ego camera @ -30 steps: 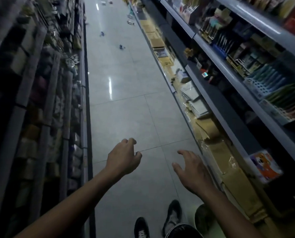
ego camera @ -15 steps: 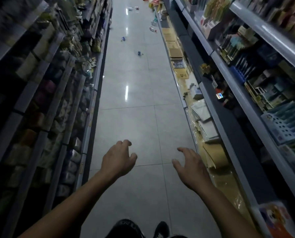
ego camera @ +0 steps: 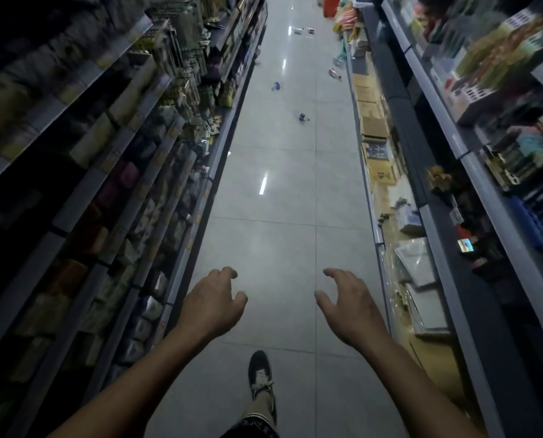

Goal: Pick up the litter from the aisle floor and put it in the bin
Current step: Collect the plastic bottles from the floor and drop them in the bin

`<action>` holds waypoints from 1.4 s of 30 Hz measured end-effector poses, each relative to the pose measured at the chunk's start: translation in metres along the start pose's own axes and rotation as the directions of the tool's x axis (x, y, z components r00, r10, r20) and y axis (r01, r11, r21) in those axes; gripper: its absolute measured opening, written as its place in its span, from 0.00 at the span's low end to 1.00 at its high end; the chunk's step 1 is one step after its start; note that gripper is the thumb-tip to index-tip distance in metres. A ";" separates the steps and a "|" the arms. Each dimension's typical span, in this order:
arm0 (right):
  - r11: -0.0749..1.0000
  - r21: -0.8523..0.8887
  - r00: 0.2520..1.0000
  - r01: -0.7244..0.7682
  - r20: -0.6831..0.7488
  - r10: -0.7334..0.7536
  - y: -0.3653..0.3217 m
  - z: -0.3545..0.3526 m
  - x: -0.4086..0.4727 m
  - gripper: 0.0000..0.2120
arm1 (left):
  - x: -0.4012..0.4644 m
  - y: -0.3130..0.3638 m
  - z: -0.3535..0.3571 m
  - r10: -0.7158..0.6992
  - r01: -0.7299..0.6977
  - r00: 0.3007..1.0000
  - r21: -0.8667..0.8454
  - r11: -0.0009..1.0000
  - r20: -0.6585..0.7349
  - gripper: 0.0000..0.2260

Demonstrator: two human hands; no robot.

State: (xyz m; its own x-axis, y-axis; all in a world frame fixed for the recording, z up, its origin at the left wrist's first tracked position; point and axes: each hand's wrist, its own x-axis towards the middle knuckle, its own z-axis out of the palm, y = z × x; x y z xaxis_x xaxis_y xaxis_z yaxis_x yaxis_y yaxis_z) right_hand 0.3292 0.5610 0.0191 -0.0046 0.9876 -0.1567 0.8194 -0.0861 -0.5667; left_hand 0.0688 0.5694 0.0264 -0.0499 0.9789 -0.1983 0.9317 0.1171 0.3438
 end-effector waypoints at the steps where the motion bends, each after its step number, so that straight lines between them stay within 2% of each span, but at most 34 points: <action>1: 1.000 -0.002 1.000 0.002 -0.002 -0.002 -0.006 0.000 0.018 0.24 | 0.019 -0.002 -0.006 0.000 0.000 1.000 0.002 1.000 -0.003 0.21; 7: 0.999 -0.019 0.999 -0.032 -0.014 0.031 -0.031 -0.004 0.108 0.23 | 0.131 -0.004 -0.041 0.025 -0.025 1.000 -0.005 1.000 -0.010 0.20; 13: 0.993 -0.021 0.993 -0.115 -0.021 0.115 -0.023 -0.014 0.175 0.24 | 0.231 0.018 -0.055 0.089 -0.089 0.996 0.003 0.996 0.014 0.21; 19: 0.979 0.012 0.977 -0.205 -0.050 0.205 0.011 -0.042 0.239 0.23 | 0.326 0.070 -0.048 0.149 -0.151 0.987 0.024 0.988 0.059 0.21; 25: 0.972 0.022 0.968 -0.234 -0.087 0.235 0.067 -0.082 0.330 0.23 | 0.421 0.145 -0.031 0.206 -0.210 0.977 0.060 0.976 0.062 0.21; 33: 0.981 0.039 0.981 -0.188 -0.043 0.190 0.112 -0.148 0.472 0.23 | 0.518 0.217 -0.026 0.151 -0.157 0.986 0.093 0.983 0.064 0.21; 42: 0.999 -0.037 0.999 -0.029 0.044 0.031 0.101 -0.179 0.644 0.23 | 0.618 0.221 -0.043 -0.010 0.009 1.000 0.044 0.999 0.021 0.20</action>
State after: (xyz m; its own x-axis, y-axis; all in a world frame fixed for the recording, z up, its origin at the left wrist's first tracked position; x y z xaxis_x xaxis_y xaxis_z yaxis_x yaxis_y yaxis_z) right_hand 0.5118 1.2117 0.0059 -0.0046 0.9778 -0.2093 0.8399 -0.1098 -0.5315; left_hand 0.2285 1.2076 0.0190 -0.0517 0.9738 -0.2214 0.9462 0.1187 0.3011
